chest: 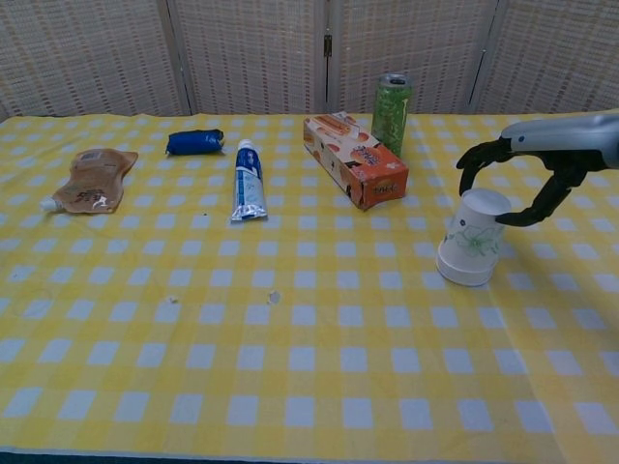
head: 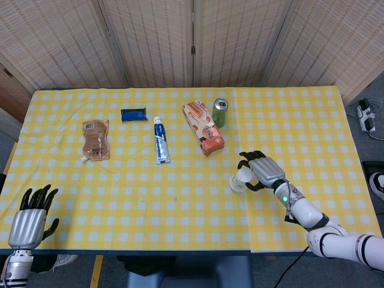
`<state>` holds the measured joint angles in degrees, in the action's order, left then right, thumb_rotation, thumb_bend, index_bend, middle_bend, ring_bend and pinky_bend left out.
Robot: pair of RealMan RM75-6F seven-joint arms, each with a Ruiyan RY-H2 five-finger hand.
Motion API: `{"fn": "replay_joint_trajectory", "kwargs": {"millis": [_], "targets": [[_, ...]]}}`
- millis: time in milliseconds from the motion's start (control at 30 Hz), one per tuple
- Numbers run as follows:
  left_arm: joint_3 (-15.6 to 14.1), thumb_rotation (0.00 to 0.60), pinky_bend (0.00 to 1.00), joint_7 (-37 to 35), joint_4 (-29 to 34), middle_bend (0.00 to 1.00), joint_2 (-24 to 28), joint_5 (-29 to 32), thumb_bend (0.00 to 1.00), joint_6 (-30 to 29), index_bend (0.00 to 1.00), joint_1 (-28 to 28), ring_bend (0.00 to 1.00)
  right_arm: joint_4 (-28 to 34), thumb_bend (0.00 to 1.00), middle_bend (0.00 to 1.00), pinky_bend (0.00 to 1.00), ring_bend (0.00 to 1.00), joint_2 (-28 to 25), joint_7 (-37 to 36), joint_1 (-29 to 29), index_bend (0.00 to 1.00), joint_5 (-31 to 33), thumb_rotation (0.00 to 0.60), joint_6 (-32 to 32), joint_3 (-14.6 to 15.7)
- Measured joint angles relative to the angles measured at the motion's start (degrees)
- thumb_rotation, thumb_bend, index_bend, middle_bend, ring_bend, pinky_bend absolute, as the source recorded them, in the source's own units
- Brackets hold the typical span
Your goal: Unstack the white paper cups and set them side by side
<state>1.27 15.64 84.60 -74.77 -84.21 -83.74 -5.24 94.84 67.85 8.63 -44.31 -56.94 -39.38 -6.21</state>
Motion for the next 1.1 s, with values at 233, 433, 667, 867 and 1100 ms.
{"fn": "replay_joint_trajectory", "kwargs": {"millis": [233, 433, 667, 867, 1100], "targets": [[-0.1, 0.600, 0.00, 0.1, 0.1, 0.11, 0.0, -0.1, 0.38, -0.1, 0.17, 0.1, 0.12, 1.3, 0.43, 0.13, 0.05, 0.09, -1.0, -0.5, 0.6, 0.37, -1.3, 0.600, -1.6, 0.2], [-0.1, 0.600, 0.00, 0.1, 0.3, 0.11, 0.2, -0.2, 0.38, -0.2, 0.17, 0.1, 0.12, 4.1, 0.43, 0.14, 0.05, 0.09, -3.3, -1.0, 1.8, 0.38, -3.5, 0.600, -4.1, 0.1], [-0.1, 0.600, 0.00, 0.0, 0.4, 0.11, 0.3, -0.4, 0.38, -0.5, 0.17, 0.2, 0.12, 9.2, 0.43, 0.15, 0.05, 0.10, -7.8, -1.5, 3.7, 0.39, -7.0, 0.600, -7.3, 0.1], [-0.2, 0.600, 0.00, 0.0, 0.5, 0.11, 0.3, -0.6, 0.38, -0.5, 0.17, 0.2, 0.12, 14.1, 0.43, 0.16, 0.05, 0.10, -11.9, -3.1, 5.7, 0.40, -11.2, 0.600, -10.7, -0.3], [-0.3, 0.600, 0.00, -0.3, 0.5, 0.11, 0.4, -0.9, 0.38, -0.9, 0.17, 0.3, 0.12, 15.7, 0.43, 0.16, 0.05, 0.10, -12.0, -2.9, 4.6, 0.40, -12.2, 0.600, -9.7, -1.3]]}}
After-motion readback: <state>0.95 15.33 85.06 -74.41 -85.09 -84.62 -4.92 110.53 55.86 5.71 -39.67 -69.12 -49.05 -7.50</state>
